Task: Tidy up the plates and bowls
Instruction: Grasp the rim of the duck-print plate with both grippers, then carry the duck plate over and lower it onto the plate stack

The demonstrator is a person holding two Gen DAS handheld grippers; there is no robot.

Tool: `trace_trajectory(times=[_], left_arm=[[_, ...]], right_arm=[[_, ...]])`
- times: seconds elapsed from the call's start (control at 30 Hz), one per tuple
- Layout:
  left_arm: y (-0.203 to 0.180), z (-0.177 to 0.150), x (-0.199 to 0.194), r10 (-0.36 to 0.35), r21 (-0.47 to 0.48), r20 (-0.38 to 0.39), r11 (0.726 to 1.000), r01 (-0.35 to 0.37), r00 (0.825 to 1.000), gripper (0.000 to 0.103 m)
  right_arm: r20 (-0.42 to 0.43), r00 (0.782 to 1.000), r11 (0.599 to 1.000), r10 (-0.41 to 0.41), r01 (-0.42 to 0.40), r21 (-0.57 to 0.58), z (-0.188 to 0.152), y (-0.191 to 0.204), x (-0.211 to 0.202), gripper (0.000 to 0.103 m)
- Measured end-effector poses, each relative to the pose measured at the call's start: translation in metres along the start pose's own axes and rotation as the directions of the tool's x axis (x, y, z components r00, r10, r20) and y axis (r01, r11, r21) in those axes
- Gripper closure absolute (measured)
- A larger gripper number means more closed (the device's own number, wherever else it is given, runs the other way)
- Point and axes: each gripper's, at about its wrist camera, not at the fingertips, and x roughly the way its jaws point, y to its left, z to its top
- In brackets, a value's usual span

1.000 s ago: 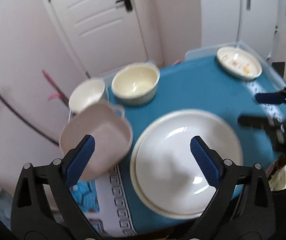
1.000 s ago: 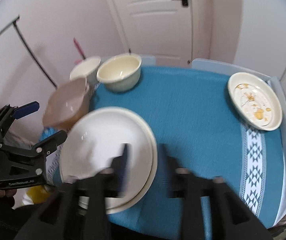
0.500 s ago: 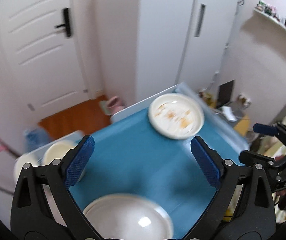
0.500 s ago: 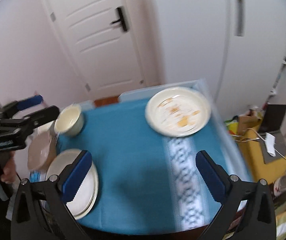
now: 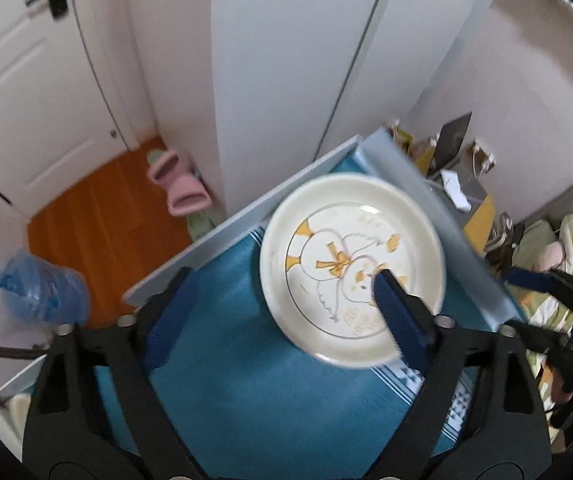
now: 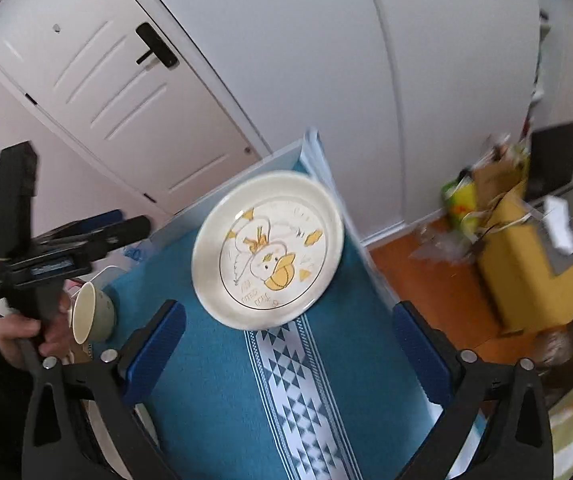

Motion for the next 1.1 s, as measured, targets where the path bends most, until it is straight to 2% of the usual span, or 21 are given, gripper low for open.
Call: trace_trajectory(times=[0.07,0.17,0.4,0.43,0.47,0.53,0.63,0.73,0.9,1.1], left_arm=[[0.006,-0.005,0.025,-0.006,-0.012,-0.031,1.000,0.006,0.999,0.035],[0.014,-0.009,0.050,-0.025,-0.038,-0.062,0.999,0.023,0.998,0.047],[0.017,-0.006,0.066,-0.038,-0.041,-0.058,0.999,0.035,0.998,0.052],[0.016,-0.006,0.068,-0.034,-0.033,-0.063,0.999,0.032,0.997,0.057],[0.015,-0.006,0.069,-0.029,-0.026,-0.066,0.999,0.027,0.997,0.069],[0.014,-0.006,0.072,-0.016,-0.009,-0.074,1.000,0.016,0.997,0.077],[0.012,-0.006,0.077,-0.003,0.005,-0.081,1.000,0.003,0.997,0.082],[0.010,-0.006,0.076,0.009,0.005,-0.072,1.000,-0.008,0.997,0.083],[0.007,-0.005,0.077,0.025,0.006,-0.073,1.000,-0.025,0.997,0.083],[0.000,-0.007,0.055,0.021,0.006,-0.035,1.000,-0.020,0.999,0.083]], right_arm=[[-0.022,1.000,1.000,0.018,-0.018,-0.015,-0.005,-0.002,0.027,0.024],[-0.034,0.999,0.999,0.028,-0.026,0.039,-0.005,-0.014,0.055,0.038],[0.029,1.000,0.993,0.012,-0.015,0.115,0.005,-0.027,0.063,0.058],[0.036,0.999,0.993,0.003,-0.007,0.117,0.006,-0.027,0.064,0.061],[0.038,0.999,0.993,0.001,-0.006,0.119,0.008,-0.026,0.066,0.066],[0.040,0.999,0.991,-0.015,0.010,0.131,0.010,-0.027,0.069,0.070],[0.039,0.998,0.989,-0.040,0.034,0.144,0.011,-0.030,0.071,0.079],[0.029,0.997,0.987,-0.068,0.063,0.144,0.012,-0.032,0.073,0.090],[0.021,0.997,0.989,-0.071,0.068,0.132,0.013,-0.033,0.073,0.090],[0.044,0.997,0.993,-0.064,0.059,0.103,0.015,-0.030,0.062,0.090]])
